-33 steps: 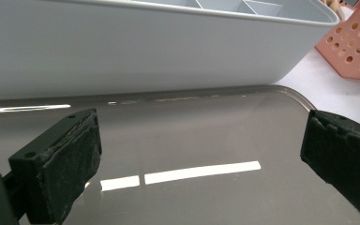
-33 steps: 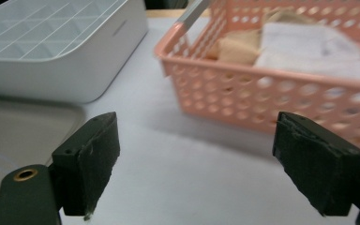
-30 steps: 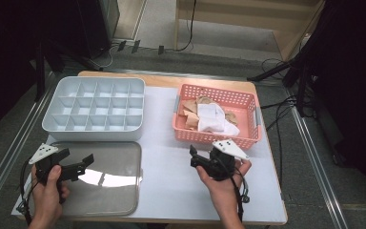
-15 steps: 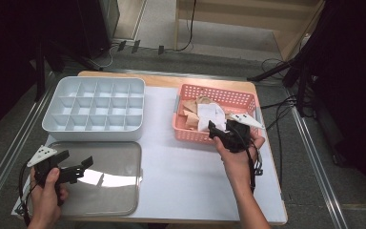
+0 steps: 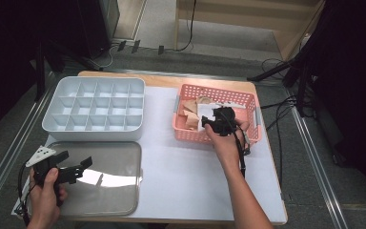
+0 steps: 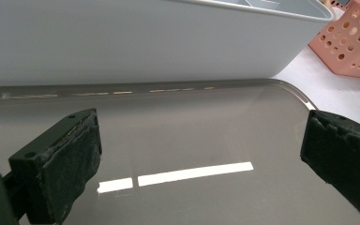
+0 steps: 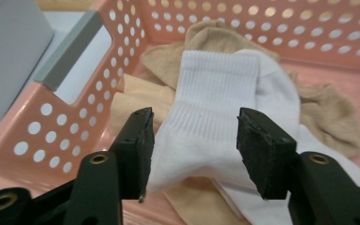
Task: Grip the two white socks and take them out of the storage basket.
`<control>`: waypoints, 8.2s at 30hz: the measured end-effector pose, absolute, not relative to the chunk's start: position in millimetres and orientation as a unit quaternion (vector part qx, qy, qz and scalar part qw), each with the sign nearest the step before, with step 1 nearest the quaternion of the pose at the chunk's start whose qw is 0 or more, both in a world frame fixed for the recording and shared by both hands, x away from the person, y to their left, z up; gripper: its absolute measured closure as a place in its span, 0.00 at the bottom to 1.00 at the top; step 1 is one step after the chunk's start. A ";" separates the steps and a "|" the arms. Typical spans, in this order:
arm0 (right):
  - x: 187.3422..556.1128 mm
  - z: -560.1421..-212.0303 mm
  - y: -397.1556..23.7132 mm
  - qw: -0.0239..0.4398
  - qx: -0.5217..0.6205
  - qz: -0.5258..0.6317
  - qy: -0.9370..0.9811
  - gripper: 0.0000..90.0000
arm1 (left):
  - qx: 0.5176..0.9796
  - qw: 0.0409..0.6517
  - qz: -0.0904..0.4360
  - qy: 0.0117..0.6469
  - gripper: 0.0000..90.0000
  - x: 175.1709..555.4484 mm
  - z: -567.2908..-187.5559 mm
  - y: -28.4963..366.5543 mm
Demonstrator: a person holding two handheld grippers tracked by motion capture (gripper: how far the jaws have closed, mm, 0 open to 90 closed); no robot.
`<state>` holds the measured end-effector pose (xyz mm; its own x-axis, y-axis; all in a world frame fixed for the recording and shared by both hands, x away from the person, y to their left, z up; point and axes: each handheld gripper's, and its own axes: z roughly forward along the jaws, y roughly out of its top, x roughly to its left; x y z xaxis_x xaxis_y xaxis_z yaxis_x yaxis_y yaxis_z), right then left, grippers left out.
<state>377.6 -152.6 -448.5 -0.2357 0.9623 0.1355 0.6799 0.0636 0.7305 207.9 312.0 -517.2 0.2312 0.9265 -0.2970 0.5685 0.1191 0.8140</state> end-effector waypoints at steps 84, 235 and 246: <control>389.8 -422.9 -182.5 0.255 0.581 0.392 0.666 0.97 | 0.631 0.464 0.188 0.592 0.00 206.3 -517.8 318.1; 423.4 -457.8 -162.9 0.116 0.590 0.208 0.772 0.78 | 0.622 0.470 0.185 0.599 0.00 206.2 -517.4 325.1; 421.5 -457.5 -165.0 0.129 0.583 0.200 0.777 0.96 | 0.621 0.470 0.185 0.599 0.00 206.6 -517.5 324.7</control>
